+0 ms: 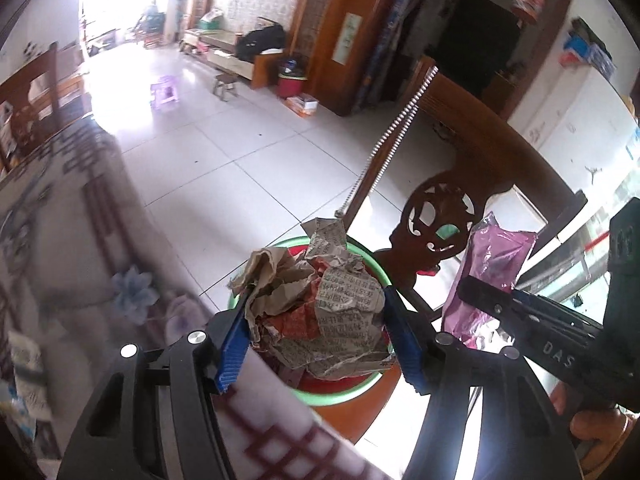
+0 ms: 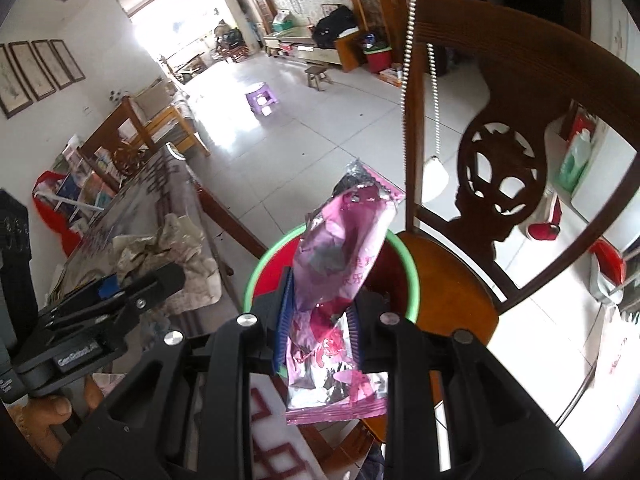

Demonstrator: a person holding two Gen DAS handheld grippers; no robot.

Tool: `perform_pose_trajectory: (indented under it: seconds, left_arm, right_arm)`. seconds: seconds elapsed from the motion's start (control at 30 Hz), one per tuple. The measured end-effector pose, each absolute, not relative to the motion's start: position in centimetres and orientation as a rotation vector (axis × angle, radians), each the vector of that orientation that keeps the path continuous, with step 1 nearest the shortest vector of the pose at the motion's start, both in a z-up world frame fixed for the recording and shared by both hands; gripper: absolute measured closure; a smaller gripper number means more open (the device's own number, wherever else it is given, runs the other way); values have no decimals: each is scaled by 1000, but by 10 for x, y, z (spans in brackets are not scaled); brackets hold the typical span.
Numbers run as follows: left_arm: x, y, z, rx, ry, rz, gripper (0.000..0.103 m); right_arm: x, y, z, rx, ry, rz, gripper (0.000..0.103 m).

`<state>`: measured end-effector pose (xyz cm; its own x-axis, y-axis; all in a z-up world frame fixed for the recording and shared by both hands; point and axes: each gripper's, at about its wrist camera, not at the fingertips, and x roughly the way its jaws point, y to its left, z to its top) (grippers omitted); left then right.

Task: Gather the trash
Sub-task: 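Carry the newspaper wad and pink wrapper to the red bucket and release both, then return to the table and grasp the black cigarette box with the left gripper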

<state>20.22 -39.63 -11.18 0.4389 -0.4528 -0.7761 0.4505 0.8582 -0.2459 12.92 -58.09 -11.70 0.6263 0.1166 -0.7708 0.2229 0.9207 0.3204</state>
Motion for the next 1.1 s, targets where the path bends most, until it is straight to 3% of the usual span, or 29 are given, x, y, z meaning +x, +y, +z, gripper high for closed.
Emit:
perform_pose_trajectory:
  seconds: [0.2, 1.1]
  left_arm:
    - [208, -406, -116, -3, 969, -557, 31]
    - [172, -250, -109, -66, 940, -163, 29]
  right_arm:
    - [129, -593, -124, 427, 911, -86, 79]
    - [192, -548, -148, 296, 1000, 67, 78]
